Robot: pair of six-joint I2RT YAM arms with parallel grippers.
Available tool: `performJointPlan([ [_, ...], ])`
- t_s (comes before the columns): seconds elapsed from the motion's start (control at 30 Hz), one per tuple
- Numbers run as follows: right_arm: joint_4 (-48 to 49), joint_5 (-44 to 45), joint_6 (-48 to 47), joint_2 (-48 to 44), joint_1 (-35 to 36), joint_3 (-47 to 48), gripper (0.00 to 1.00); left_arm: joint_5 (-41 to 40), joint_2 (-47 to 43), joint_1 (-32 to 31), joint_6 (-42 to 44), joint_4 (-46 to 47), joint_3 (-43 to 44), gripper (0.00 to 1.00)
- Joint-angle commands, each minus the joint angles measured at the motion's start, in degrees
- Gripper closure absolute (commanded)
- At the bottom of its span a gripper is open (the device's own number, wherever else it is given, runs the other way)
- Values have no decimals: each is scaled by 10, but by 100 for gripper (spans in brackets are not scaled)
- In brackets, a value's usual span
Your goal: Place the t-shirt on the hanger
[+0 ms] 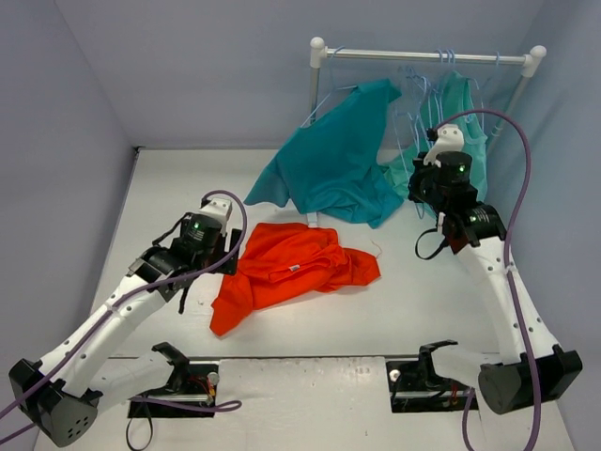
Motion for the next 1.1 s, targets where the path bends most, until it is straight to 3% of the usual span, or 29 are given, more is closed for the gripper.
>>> performJointPlan([
  [0.0, 38, -38, 29, -56, 1, -28, 100, 16, 6, 4, -5, 26, 12, 26],
  [0.27, 29, -133, 38, -131, 3, -106, 100, 48, 70, 4, -86, 38, -8, 26],
  [0.6, 28, -179, 43, -176, 5, -157, 100, 89, 173, 4, -134, 69, -41, 28],
  [0.63, 28, -179, 41, -181, 6, -161, 100, 90, 186, 4, -134, 71, -40, 33],
  [0.67, 28, -181, 41, -181, 6, -161, 100, 90, 186, 4, -134, 71, -40, 44],
  [0.73, 28, -184, 38, -188, 6, -165, 100, 83, 208, 5, -121, 66, -26, 71],
  [0.77, 27, -185, 35, -191, 7, -166, 100, 78, 216, 9, -107, 59, -9, 92],
  [0.8, 27, -191, 33, -192, 7, -166, 100, 66, 220, 11, -87, 50, 10, 98],
  [1.07, 27, -213, 18, -206, 17, -172, 100, -38, 274, 22, 160, -45, 172, 100],
])
